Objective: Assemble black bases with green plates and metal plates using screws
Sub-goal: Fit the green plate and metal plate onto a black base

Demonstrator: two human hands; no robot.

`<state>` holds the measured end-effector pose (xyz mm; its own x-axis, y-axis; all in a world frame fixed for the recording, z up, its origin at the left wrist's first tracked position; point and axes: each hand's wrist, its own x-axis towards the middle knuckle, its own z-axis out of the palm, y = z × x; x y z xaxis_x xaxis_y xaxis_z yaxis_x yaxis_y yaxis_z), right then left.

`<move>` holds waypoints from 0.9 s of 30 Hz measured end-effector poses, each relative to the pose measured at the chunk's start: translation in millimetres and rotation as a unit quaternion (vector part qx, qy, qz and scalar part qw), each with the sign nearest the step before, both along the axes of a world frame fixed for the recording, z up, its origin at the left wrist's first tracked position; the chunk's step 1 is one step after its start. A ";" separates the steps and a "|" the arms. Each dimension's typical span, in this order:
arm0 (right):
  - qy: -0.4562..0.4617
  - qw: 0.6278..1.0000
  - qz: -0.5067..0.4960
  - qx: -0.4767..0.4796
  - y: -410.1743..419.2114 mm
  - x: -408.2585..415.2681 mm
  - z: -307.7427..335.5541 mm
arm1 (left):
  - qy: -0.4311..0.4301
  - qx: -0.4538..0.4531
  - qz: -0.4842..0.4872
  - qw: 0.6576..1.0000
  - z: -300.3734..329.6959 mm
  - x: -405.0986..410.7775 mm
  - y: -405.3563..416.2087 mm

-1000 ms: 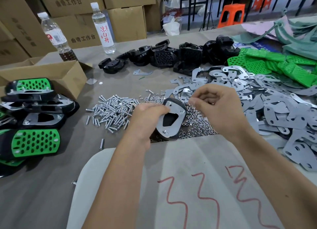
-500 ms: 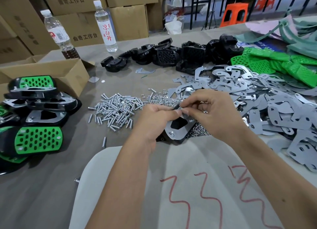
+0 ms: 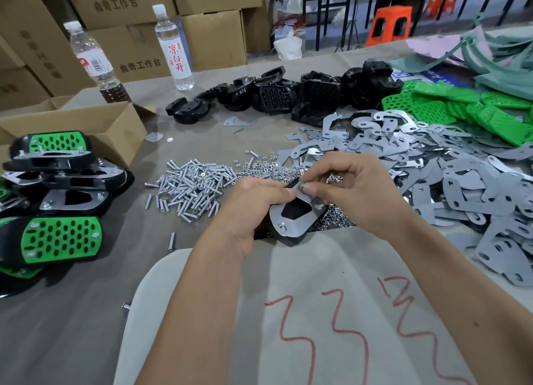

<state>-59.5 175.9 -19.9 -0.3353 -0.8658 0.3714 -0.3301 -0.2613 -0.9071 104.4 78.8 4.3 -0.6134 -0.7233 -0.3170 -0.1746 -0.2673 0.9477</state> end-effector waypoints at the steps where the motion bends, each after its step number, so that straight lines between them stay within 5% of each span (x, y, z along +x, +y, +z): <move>1: -0.006 1.000 0.007 -0.001 0.2 -0.1 0.3 | 0.002 0.005 -0.004 1.000 0.0 0.3 0.1; 19: 0.019 1.000 0.013 0.005 -1.4 -2.5 -7.0 | -0.005 0.030 -0.008 1.000 -3.2 1.0 -4.6; 27: 0.042 0.996 -0.061 -0.041 -4.0 5.7 -7.4 | -0.004 0.028 -0.017 0.999 -4.1 1.2 -4.1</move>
<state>-53.8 171.9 -27.3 -0.4009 -0.7861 0.4704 -0.4382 -0.2864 -0.8520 105.6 74.7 0.2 -0.6347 -0.6831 -0.3612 -0.1926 -0.3128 0.9301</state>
